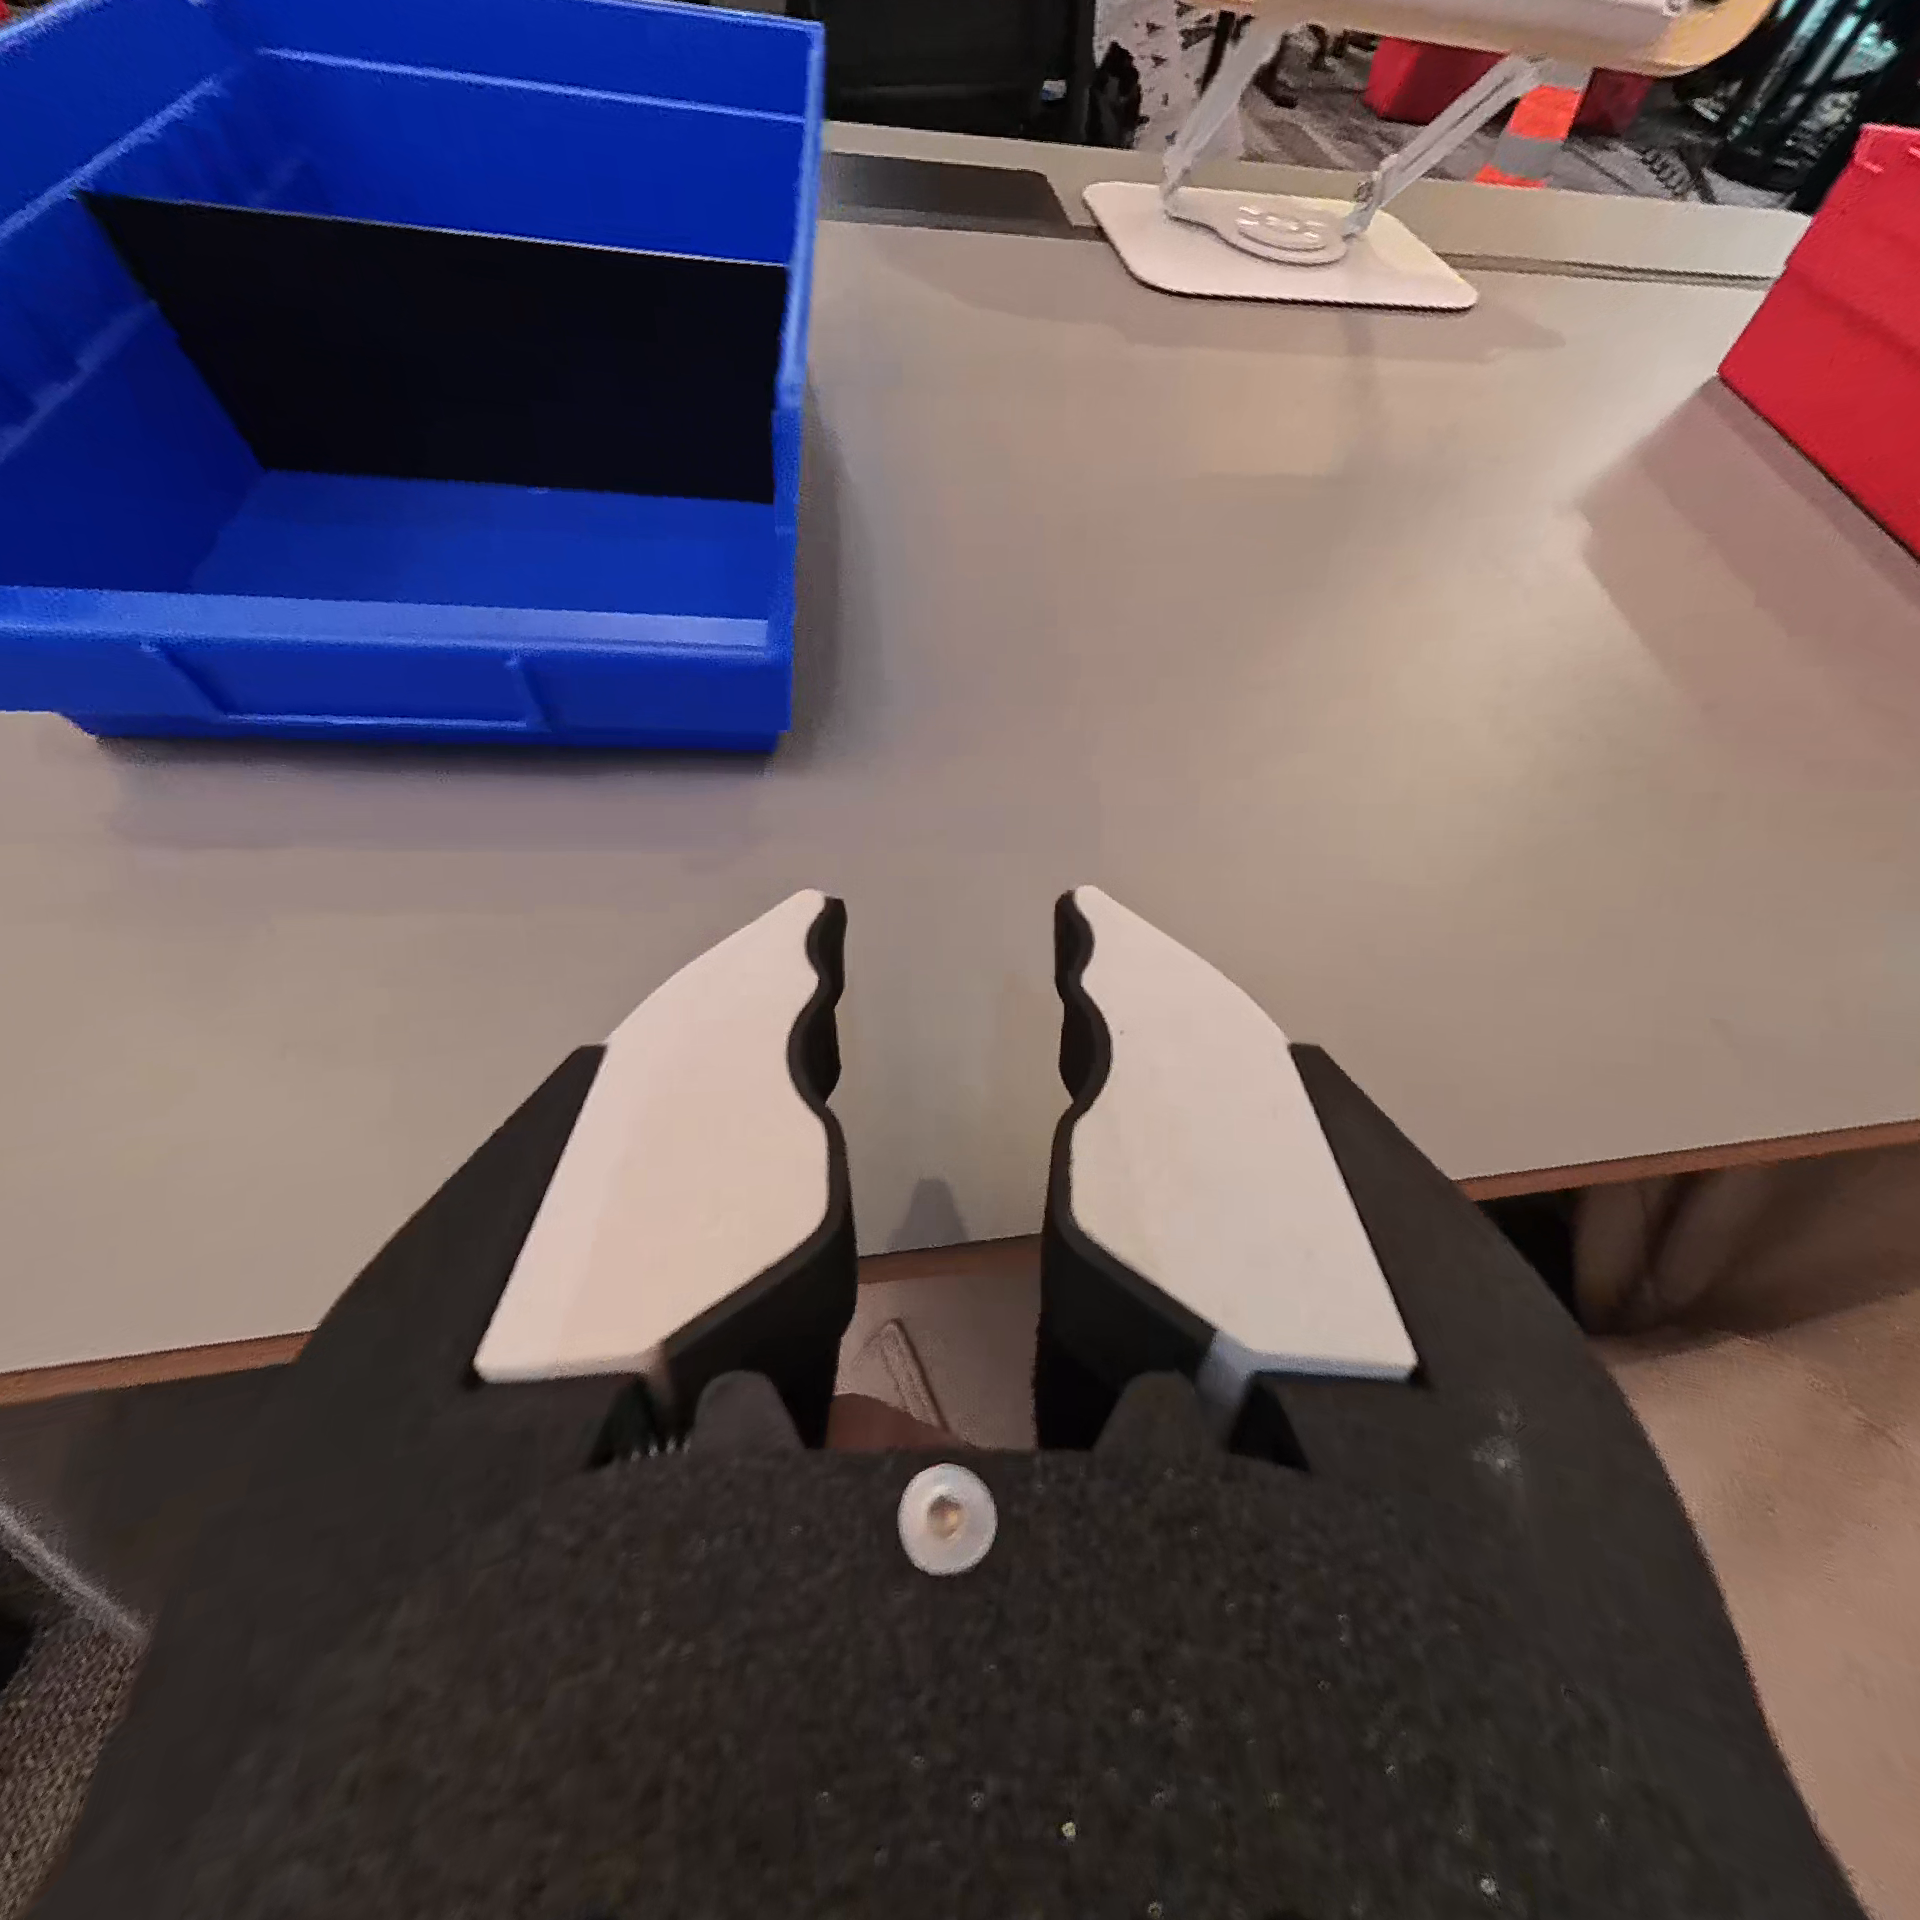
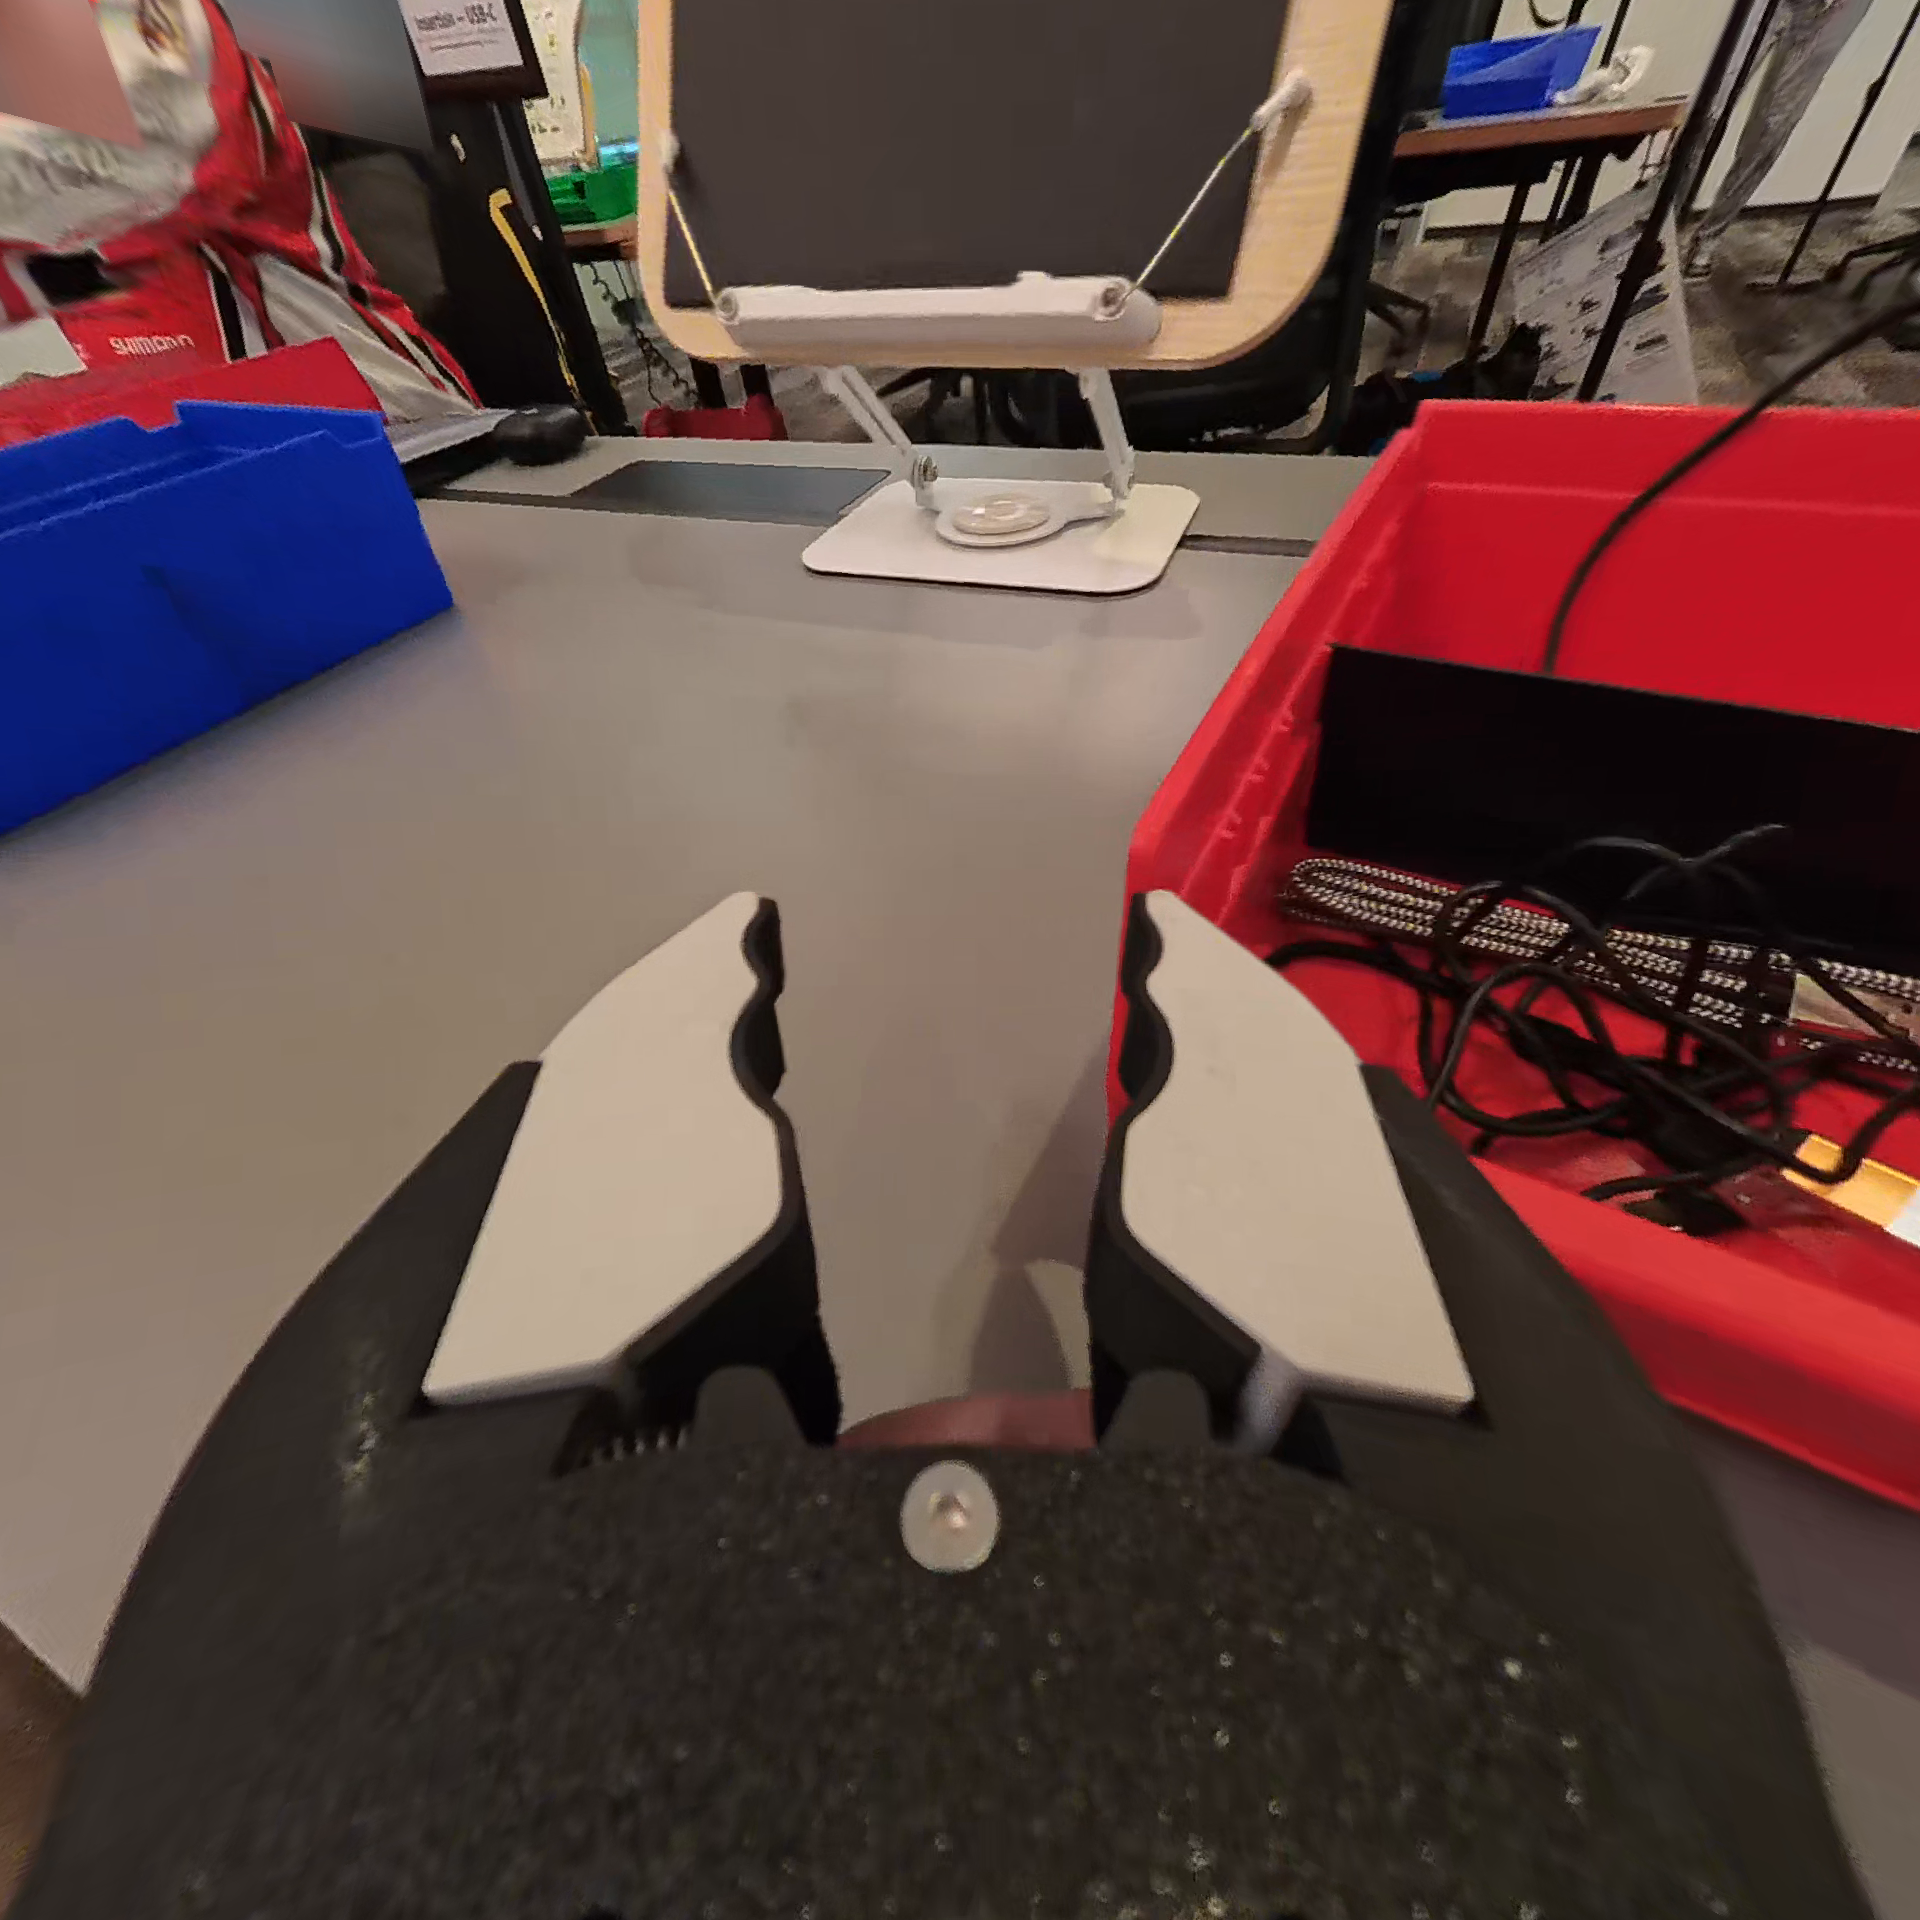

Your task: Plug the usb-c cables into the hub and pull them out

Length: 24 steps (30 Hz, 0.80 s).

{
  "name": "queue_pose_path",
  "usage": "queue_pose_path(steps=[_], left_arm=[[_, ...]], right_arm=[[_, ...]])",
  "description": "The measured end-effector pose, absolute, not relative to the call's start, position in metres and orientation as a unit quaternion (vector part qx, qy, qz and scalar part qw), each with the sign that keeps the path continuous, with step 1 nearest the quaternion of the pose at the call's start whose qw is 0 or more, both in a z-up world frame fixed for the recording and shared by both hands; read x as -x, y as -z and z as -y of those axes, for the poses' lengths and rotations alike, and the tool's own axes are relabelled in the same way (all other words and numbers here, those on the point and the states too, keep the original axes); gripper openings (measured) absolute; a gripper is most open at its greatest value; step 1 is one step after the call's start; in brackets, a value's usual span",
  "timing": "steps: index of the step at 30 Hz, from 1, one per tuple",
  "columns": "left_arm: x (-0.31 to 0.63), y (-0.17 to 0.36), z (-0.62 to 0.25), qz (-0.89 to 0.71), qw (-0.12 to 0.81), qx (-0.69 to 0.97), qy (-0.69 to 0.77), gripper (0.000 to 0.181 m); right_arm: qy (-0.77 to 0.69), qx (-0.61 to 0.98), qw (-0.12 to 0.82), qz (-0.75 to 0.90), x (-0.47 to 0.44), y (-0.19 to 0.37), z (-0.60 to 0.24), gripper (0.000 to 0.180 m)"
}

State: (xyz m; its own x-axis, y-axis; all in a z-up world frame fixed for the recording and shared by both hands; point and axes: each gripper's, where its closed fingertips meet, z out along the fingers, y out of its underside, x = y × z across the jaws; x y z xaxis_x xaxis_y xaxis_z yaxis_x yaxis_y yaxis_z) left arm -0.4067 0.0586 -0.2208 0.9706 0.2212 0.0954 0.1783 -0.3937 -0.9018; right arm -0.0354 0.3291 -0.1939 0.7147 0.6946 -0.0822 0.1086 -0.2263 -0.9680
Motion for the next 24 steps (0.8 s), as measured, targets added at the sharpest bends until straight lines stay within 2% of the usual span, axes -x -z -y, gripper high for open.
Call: queue_pose_path(steps=[2, 5, 8, 10, 12, 14, 15, 16, 17, 21, 24], left_arm=[[0.397, 0.222, -0.064, 0.106, 0.538, 0.836, -0.014, 0.038], [0.376, 0.223, -0.076, 0.079, 0.537, 0.840, 0.005, 0.039], [0.348, 0.223, -0.090, 0.041, 0.540, 0.840, 0.023, 0.041], [0.326, 0.226, -0.099, 0.008, 0.535, 0.844, 0.035, 0.045], [0.297, 0.228, -0.105, 0.031, 0.519, 0.848, 0.103, 0.047], [0.253, 0.224, -0.107, 0.029, 0.503, 0.841, 0.197, 0.048], [0.235, 0.223, -0.109, 0.020, 0.503, 0.837, 0.215, 0.049], [0.220, 0.223, -0.114, 0.004, 0.504, 0.838, 0.212, 0.049], [0.206, 0.224, -0.121, -0.019, 0.506, 0.840, 0.196, 0.050], [0.152, 0.208, -0.163, -0.113, 0.537, 0.823, 0.146, 0.053], [0.126, 0.193, -0.207, -0.142, 0.565, 0.806, 0.105, 0.049]], right_arm=[[-0.217, 0.747, 0.566, 0.272, 0.034, 0.197, -0.332, 0.056], [-0.173, 0.751, 0.584, 0.253, 0.031, 0.194, -0.344, 0.057], [-0.176, 0.783, 0.545, 0.242, 0.047, 0.206, -0.359, 0.072], [-0.195, 0.797, 0.525, 0.228, 0.058, 0.205, -0.360, 0.073], [-0.227, 0.790, 0.507, 0.258, 0.069, 0.204, -0.346, 0.081], [-0.258, 0.766, 0.502, 0.308, 0.077, 0.203, -0.322, 0.069], [-0.283, 0.750, 0.496, 0.335, 0.081, 0.201, -0.306, 0.064], [-0.300, 0.735, 0.494, 0.354, 0.082, 0.199, -0.291, 0.051], [-0.305, 0.724, 0.505, 0.357, 0.078, 0.194, -0.281, 0.045], [-0.232, 0.714, 0.592, 0.293, 0.030, 0.168, -0.279, 0.055], [-0.131, 0.729, 0.657, 0.140, -0.043, 0.150, -0.299, 0.050]])
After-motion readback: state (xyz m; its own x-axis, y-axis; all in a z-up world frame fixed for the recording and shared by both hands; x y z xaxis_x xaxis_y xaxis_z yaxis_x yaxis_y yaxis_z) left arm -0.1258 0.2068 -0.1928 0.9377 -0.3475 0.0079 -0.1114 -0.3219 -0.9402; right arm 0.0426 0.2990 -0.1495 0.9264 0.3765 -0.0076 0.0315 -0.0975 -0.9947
